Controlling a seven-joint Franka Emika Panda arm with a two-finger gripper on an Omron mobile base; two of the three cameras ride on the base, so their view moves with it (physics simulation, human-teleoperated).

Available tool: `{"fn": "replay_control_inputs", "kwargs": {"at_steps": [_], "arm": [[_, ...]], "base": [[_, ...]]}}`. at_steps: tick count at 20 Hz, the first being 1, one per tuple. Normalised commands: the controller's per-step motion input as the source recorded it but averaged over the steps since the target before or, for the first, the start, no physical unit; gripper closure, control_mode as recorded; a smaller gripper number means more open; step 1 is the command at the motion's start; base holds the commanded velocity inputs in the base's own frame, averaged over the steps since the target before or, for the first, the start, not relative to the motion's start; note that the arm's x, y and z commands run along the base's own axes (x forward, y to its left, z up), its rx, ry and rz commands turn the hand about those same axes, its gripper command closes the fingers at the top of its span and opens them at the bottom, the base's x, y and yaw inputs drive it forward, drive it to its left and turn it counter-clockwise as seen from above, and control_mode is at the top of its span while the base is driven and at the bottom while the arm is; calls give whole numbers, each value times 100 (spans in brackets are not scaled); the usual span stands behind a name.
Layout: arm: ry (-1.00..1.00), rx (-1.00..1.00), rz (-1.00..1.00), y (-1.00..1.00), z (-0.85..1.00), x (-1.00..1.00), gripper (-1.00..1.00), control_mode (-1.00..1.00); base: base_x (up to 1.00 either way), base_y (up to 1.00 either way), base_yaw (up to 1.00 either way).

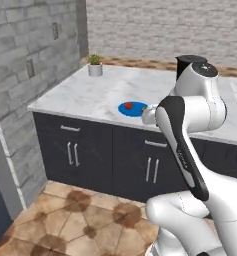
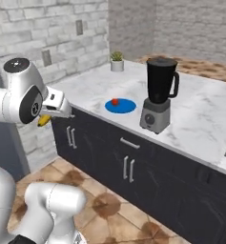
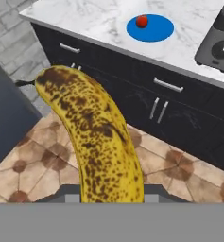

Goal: Pick the apple and banana from the fridge and place them on the plate next to the blender to make a fruit smoothie.

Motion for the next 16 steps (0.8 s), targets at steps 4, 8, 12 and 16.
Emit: {"fn": "replay_control_inputs", "kwargs": {"at_steps": [4,8,12,16], "arm": [[0,0,0,0,0,0,100,100],[0,0,0,0,0,0,100,100],[0,0,0,0,0,0,100,100],[0,0,0,0,0,0,100,100]], "base": [[100,98,-61],[99,86,-63],[80,26,-44],[41,10,-13]]}}
